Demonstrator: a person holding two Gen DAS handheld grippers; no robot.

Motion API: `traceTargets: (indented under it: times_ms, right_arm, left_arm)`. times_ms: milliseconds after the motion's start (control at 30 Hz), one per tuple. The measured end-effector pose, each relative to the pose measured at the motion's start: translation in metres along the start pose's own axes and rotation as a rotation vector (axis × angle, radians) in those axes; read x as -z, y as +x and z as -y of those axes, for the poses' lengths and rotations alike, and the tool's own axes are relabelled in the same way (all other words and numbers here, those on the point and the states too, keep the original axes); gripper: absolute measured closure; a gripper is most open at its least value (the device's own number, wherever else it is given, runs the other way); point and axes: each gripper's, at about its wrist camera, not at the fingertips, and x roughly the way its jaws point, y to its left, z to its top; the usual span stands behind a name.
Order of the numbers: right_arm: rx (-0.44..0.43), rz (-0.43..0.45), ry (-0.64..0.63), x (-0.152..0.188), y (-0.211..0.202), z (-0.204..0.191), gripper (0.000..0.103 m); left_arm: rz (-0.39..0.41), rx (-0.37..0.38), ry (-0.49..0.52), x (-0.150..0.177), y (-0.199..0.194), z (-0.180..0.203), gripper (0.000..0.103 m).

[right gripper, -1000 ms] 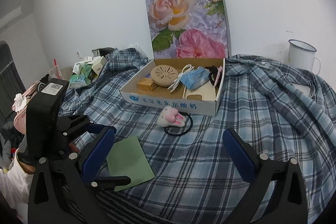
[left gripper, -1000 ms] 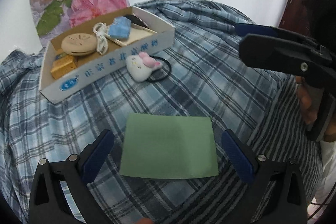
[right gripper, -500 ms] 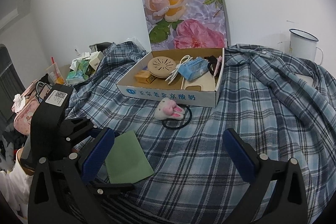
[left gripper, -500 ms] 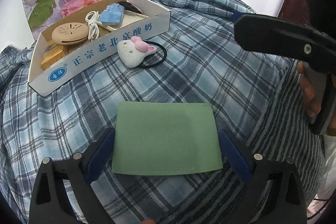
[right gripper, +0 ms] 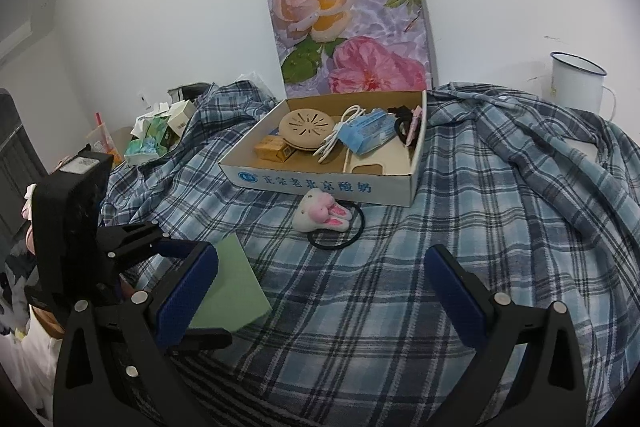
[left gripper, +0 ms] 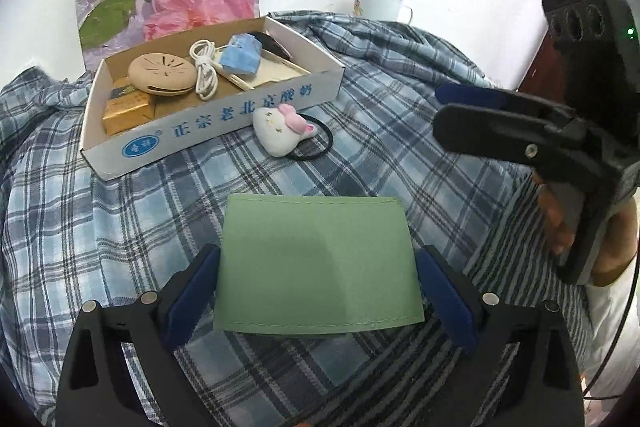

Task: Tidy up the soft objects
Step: 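Move the left tool down over the green cloth, then grasp the green cloth with the left tool while the right tool grasps the plush toy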

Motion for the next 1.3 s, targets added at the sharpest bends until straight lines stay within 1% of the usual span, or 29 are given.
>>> traceTargets:
  times_ms: [67, 233, 400, 433, 533, 633, 733, 800, 900, 933, 967, 1067, 1167, 1300]
  right_arm:
    - [-0.008, -0.013, -0.005, -0.003, 0.005, -0.004, 0.000]
    - [0.011, -0.067, -0.030, -0.014, 0.022, -0.013, 0.000]
    - [0.027, -0.136, -0.065, -0.030, 0.052, -0.020, 0.000]
    - [0.032, -0.150, -0.068, -0.033, 0.059, -0.020, 0.003]
    - [0.064, -0.204, -0.083, -0.037, 0.084, -0.018, 0.017]
    - [0.085, -0.241, -0.096, -0.034, 0.101, -0.016, 0.019]
    - [0.097, -0.258, -0.109, -0.031, 0.111, -0.015, 0.022]
    - [0.098, -0.261, -0.113, -0.029, 0.115, -0.015, 0.026]
    - [0.094, -0.268, -0.124, -0.027, 0.120, -0.015, 0.036]
    - [0.104, -0.263, -0.135, -0.026, 0.119, -0.015, 0.043]
    - [0.108, -0.261, -0.139, -0.027, 0.119, -0.015, 0.056]
    - [0.090, -0.263, -0.138, -0.026, 0.119, -0.015, 0.068]
    - [0.092, -0.264, -0.159, -0.024, 0.118, -0.018, 0.069]
    - [0.087, -0.237, -0.179, -0.025, 0.109, -0.022, 0.070]
  left_arm:
    - [0.007, -0.005, -0.008, 0.000, -0.002, -0.002, 0.005]
    - [0.015, -0.003, -0.020, 0.001, -0.004, -0.003, 0.005]
    - [0.011, 0.004, -0.052, 0.001, -0.002, -0.010, 0.005]
    - [0.010, 0.007, -0.057, 0.001, -0.002, -0.011, 0.005]
    - [0.006, 0.011, -0.073, 0.001, -0.001, -0.014, 0.005]
    - [0.004, 0.015, -0.084, 0.001, 0.000, -0.014, 0.005]
    - [0.004, 0.016, -0.087, 0.001, -0.001, -0.014, 0.005]
    - [0.002, 0.019, -0.091, 0.001, 0.000, -0.014, 0.005]
    - [-0.008, 0.015, -0.105, 0.002, 0.002, -0.016, 0.005]
    - [-0.010, 0.015, -0.109, 0.001, 0.003, -0.020, 0.005]
    - [-0.010, 0.018, -0.113, 0.001, 0.003, -0.021, 0.005]
    - [-0.007, 0.015, -0.112, 0.001, 0.003, -0.021, 0.005]
    - [-0.003, 0.010, -0.112, 0.001, 0.002, -0.021, 0.005]
    - [0.011, 0.019, -0.121, 0.001, -0.002, -0.022, 0.005]
